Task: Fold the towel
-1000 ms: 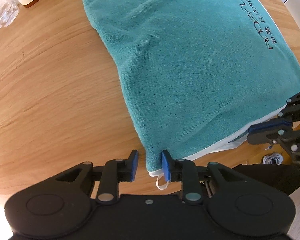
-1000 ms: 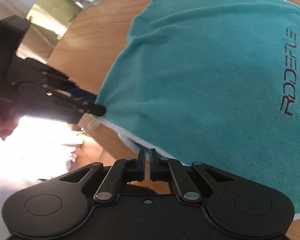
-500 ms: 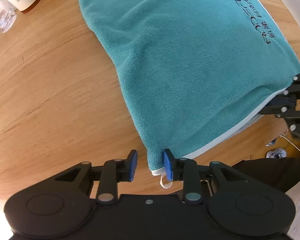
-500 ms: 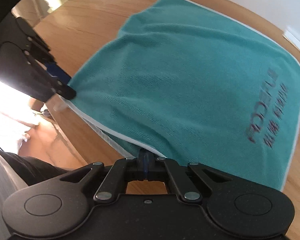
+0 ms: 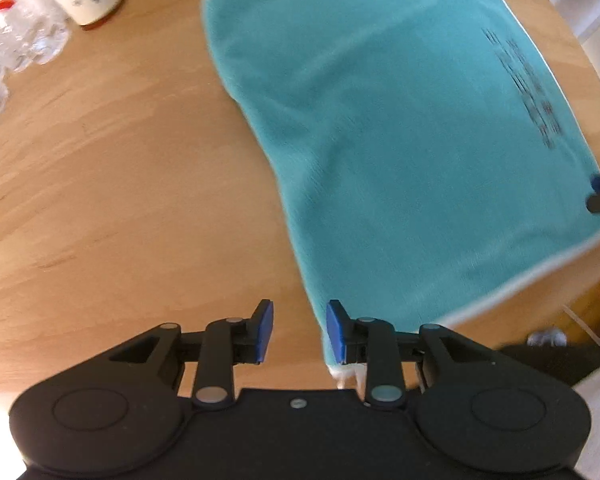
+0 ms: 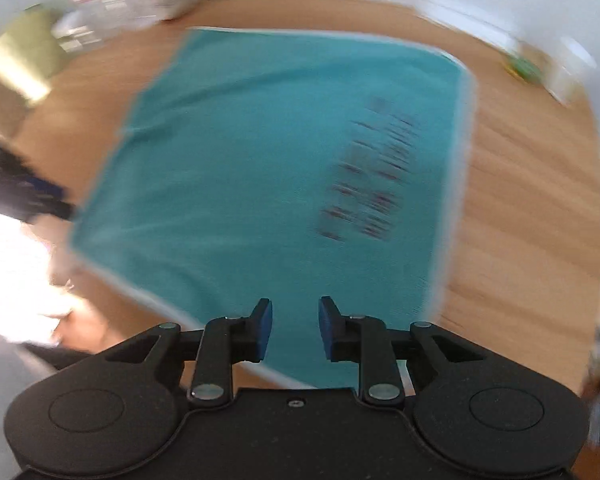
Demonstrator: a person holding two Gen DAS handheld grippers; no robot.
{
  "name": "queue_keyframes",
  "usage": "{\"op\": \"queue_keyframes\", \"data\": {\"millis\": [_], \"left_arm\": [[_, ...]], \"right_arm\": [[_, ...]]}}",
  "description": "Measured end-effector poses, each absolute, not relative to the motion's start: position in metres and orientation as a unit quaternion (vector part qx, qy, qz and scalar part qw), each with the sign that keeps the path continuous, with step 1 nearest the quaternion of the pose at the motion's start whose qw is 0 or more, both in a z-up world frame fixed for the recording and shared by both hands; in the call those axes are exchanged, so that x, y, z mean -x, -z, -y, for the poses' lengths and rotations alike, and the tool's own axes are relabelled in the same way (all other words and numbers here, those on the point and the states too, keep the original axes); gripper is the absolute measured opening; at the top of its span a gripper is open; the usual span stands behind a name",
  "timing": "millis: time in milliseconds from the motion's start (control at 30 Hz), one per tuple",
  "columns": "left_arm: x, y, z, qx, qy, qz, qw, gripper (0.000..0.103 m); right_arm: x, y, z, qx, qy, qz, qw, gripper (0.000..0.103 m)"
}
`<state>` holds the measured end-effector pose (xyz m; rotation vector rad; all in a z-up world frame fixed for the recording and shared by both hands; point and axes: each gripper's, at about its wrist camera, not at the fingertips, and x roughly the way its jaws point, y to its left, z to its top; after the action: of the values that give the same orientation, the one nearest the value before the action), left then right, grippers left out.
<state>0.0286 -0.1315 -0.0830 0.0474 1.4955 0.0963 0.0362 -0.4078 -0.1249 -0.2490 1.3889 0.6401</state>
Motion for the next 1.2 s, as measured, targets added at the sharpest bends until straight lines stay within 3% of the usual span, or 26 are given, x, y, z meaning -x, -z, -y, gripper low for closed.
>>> {"op": "queue_keyframes", "data": {"millis": [200,300,533,700,867,1000,1100,1200], "left_arm": [[-0.03,0.104,0.131,-0.022,-0.03,-0.698,0.715,0.029],[-0.022,0.11,0.133,-0.024,-0.011,-0.698,0.716,0.011],[0.006,0.108,0.143,-0.062,0.012,-0.703,0.708,0.008],[0.009,0.102,0.125,-0.023,-0.011,-0.713,0.701,0.008],[-0.026,0.071,0.082,0.004,-0.049,-0.667,0.743,0.017],[-0.073,0.064,0.05,0.032,-0.069,-0.622,0.78,0.035],[-0.081,0.074,0.041,0.058,-0.077,-0.606,0.789,0.037],[-0.102,0.089,0.039,0.074,-0.076,-0.599,0.794,0.039]], "right_arm": [[-0.021,0.134,0.412,0.151,-0.282,-0.613,0.723,0.028],[-0.015,0.133,0.411,0.179,-0.289,-0.603,0.722,0.028],[-0.015,0.131,0.413,0.197,-0.278,-0.613,0.713,0.029],[-0.023,0.128,0.412,0.208,-0.287,-0.625,0.696,0.029],[-0.045,0.116,0.414,0.196,-0.284,-0.606,0.717,0.031],[-0.077,0.107,0.41,0.147,-0.279,-0.572,0.757,0.031],[-0.103,0.105,0.405,0.136,-0.262,-0.543,0.786,0.034],[-0.135,0.103,0.409,0.109,-0.244,-0.526,0.807,0.047]]}}
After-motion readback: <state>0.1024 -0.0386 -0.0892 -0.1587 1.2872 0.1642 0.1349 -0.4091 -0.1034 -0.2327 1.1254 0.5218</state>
